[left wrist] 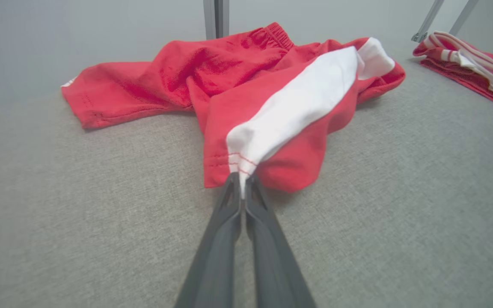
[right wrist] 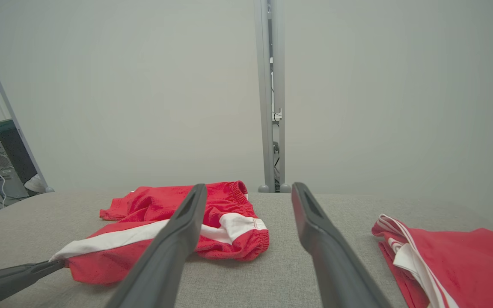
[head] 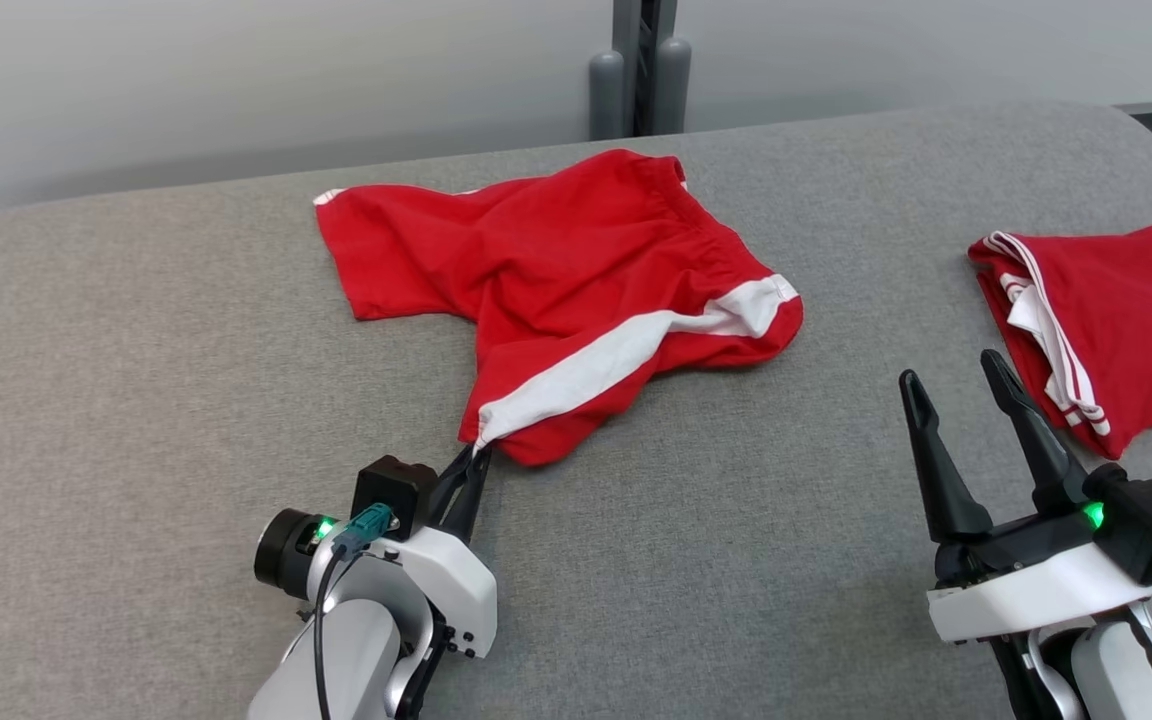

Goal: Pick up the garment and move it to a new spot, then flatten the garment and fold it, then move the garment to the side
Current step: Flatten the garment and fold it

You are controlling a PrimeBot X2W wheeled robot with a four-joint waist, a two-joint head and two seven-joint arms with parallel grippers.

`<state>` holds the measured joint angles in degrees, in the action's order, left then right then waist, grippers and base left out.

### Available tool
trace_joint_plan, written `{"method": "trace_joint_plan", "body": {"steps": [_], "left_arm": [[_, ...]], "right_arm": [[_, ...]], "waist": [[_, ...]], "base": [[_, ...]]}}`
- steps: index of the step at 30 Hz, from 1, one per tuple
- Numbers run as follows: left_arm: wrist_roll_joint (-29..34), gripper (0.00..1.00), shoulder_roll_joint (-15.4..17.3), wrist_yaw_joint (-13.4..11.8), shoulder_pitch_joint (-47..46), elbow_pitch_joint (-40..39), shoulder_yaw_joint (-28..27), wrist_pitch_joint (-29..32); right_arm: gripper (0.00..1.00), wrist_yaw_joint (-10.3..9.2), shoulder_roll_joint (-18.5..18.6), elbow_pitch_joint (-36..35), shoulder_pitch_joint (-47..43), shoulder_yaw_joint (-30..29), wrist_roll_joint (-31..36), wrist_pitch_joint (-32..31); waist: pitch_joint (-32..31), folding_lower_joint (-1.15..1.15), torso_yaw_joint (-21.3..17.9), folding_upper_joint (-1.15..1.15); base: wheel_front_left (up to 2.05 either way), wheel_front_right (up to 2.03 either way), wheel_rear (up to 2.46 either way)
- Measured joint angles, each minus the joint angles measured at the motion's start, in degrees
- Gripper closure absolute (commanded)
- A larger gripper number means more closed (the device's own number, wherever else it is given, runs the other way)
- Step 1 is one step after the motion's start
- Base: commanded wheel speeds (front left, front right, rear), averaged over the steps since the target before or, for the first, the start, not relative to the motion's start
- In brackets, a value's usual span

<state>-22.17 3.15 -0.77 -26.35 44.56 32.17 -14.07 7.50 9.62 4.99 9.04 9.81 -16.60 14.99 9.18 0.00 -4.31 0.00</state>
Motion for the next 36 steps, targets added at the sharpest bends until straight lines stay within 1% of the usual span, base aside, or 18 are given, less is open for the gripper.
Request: {"method": "trace_joint_plan", "body": {"steps": [8, 10, 11, 16, 20, 21, 22, 27, 31, 36], "left_arm": [[1.52, 1.0, 2.44, -3.63, 3.26, -7.73, -1.79, -0.82], [2.0, 1.0, 2.77, -4.39, 4.15, -9.95, -1.85, -0.85], [2.0, 1.0, 2.77, -4.39, 4.15, -9.95, -1.85, -0.85], [3.01, 1.0, 3.27, -5.03, 6.34, -13.62, -1.57, -0.91], [3.55, 1.0, 3.25, -5.21, 7.21, -14.92, -1.05, -0.91], [3.8, 1.0, 3.12, -5.34, 7.25, -15.19, -0.68, -0.92], [4.05, 1.0, 3.08, -5.36, 7.25, -15.24, -0.44, -0.91], [4.43, 1.0, 2.22, -5.3, 7.21, -15.23, 0.58, -0.91], [4.53, 1.0, 1.64, -5.0, 7.0, -15.19, 1.45, -0.92], [4.53, 1.0, 1.04, -4.83, 5.97, -14.77, 2.19, -0.92]], "right_arm": [[0.0, 0.0, -0.11, 2.67, 0.03, -1.66, 0.64, 0.0], [0.0, -0.01, -0.12, 4.65, 0.26, -2.0, -0.02, 0.01], [0.0, -0.01, -0.12, 4.65, 0.26, -2.0, -0.02, 0.01], [0.0, -0.01, 1.21, 11.61, 3.92, -1.85, -2.77, -0.67], [0.0, -0.01, 2.22, 17.49, 9.11, -1.41, -6.67, -3.48], [0.0, 0.0, 3.23, 20.74, 12.01, -1.11, -8.58, -5.27], [0.0, -0.01, 3.66, 22.28, 13.33, -0.91, -9.88, -6.14], [0.0, -0.01, 7.0, 27.65, 18.62, 4.08, -15.6, -10.31], [0.0, -0.01, 10.96, 30.93, 21.11, 8.61, -19.14, -13.08], [0.0, -0.01, 13.67, 32.88, 22.82, 13.54, -24.44, -15.14]], "waist": [[-2.01, 0.0, 2.57, 0.0], [-2.2, 0.0, 3.5, 0.0], [-2.2, 0.0, 3.5, 0.0], [-2.03, 0.0, 6.25, 0.0], [-1.2, 0.0, 8.34, 0.0], [-0.62, 0.0, 9.39, 0.0], [-0.36, 0.0, 9.93, 0.0], [0.89, 0.0, 12.78, 0.0], [1.87, 0.0, 14.73, 0.0], [3.1, 0.0, 16.39, 0.0]], "base": [[0.0, 0.0, 0.0], [0.0, 0.0, 0.0], [0.0, 0.0, 0.0], [0.0, 0.0, 0.0], [0.0, 0.0, 0.0], [0.0, 0.0, 0.0], [0.0, 0.0, 0.0], [0.0, 0.0, 0.0], [0.0, 0.0, 0.0], [0.0, 0.0, 0.0]]}}
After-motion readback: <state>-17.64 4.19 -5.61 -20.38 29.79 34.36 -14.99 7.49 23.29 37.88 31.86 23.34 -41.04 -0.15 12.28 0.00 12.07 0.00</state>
